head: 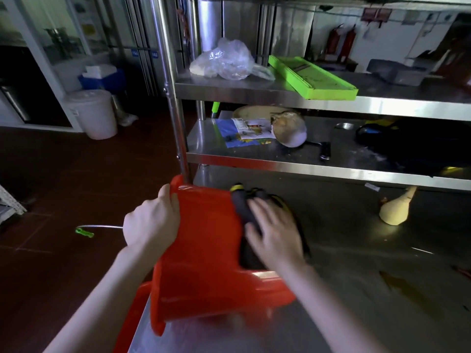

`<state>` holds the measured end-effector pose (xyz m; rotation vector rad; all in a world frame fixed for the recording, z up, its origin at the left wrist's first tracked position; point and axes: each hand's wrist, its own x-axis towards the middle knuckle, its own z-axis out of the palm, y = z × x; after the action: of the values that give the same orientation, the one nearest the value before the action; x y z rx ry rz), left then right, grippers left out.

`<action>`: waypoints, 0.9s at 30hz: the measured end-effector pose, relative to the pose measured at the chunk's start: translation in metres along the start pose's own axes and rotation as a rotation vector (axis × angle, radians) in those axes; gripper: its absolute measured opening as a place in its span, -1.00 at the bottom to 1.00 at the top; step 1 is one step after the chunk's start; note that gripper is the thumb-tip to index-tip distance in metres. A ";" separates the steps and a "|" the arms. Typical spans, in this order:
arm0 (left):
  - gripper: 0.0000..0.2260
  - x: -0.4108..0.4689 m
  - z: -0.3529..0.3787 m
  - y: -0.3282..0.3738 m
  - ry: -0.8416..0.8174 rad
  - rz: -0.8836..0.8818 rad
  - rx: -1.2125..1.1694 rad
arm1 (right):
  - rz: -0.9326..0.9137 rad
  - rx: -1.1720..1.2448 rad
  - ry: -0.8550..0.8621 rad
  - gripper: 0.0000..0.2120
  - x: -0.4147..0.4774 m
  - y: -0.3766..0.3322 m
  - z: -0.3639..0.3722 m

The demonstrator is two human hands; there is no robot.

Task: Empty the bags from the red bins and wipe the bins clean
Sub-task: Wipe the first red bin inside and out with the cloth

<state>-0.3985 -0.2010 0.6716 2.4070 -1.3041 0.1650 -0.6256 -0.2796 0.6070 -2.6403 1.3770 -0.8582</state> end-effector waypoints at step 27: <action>-0.57 -0.012 0.007 -0.010 0.071 -0.105 -0.036 | -0.032 -0.013 -0.106 -0.52 0.009 -0.020 0.017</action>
<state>-0.3974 -0.1895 0.6592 2.4095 -1.1374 0.1943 -0.5978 -0.2780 0.6024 -2.6813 1.3239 -0.7026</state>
